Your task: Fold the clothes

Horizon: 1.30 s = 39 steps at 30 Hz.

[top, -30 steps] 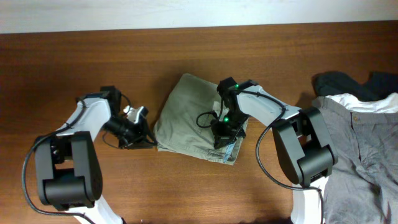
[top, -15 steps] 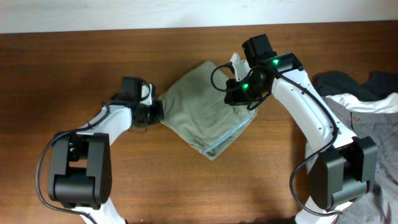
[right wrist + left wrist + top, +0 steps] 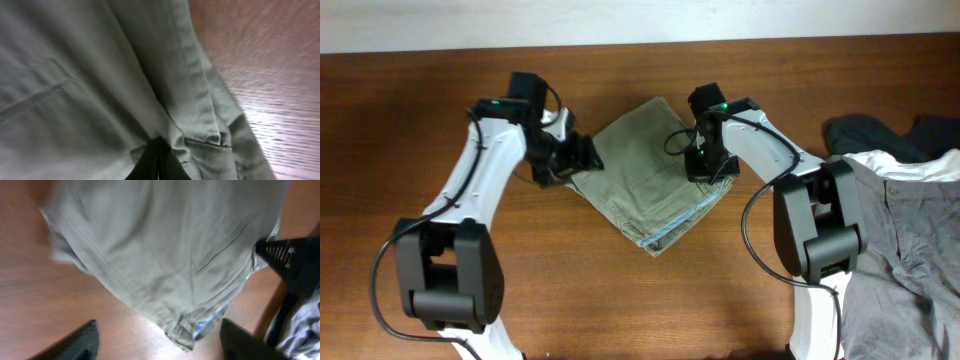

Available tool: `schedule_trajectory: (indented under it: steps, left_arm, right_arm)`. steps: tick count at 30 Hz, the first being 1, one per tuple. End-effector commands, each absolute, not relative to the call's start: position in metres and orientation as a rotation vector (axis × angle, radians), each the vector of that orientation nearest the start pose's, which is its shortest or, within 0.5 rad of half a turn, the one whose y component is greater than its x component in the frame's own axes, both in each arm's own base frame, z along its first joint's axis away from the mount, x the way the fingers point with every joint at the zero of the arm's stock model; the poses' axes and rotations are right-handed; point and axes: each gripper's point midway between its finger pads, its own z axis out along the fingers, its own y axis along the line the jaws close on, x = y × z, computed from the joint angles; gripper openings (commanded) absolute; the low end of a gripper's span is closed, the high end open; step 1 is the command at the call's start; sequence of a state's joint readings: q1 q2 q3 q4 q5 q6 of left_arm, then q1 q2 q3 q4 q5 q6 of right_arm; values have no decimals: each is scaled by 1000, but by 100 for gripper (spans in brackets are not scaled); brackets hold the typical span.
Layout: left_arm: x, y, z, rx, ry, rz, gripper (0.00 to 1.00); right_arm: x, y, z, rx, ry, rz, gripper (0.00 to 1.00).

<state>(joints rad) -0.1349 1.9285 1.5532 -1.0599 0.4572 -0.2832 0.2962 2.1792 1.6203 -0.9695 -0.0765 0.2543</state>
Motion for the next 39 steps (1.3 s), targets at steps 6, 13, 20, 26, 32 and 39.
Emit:
schedule_trajectory:
  steps: [6,13,20,26,32,39]
  left_arm:
    - [338,-151,22,-587,3131,-900,95]
    - [316,-185,-15,-813,3045,-1121,91]
    - [346,-198,-20,-652,2859,-1150,45]
    - [349,-206,-6,-387,2812,-1230,1]
    - [382,-166,83,-235,2644,-1200,1]
    - [472,-10,220,-281,2165,-916,0]
  right_arm:
    - [391,133,-1,-44,3163,100,4]
    - [391,133,-1,-44,3164,105,4]
    - [390,134,-1,-44,3166,111,4]
    - [385,132,14,-45,3177,105,4]
    - [386,131,139,-148,2995,162,4]
    - [377,130,220,-149,2792,232,9]
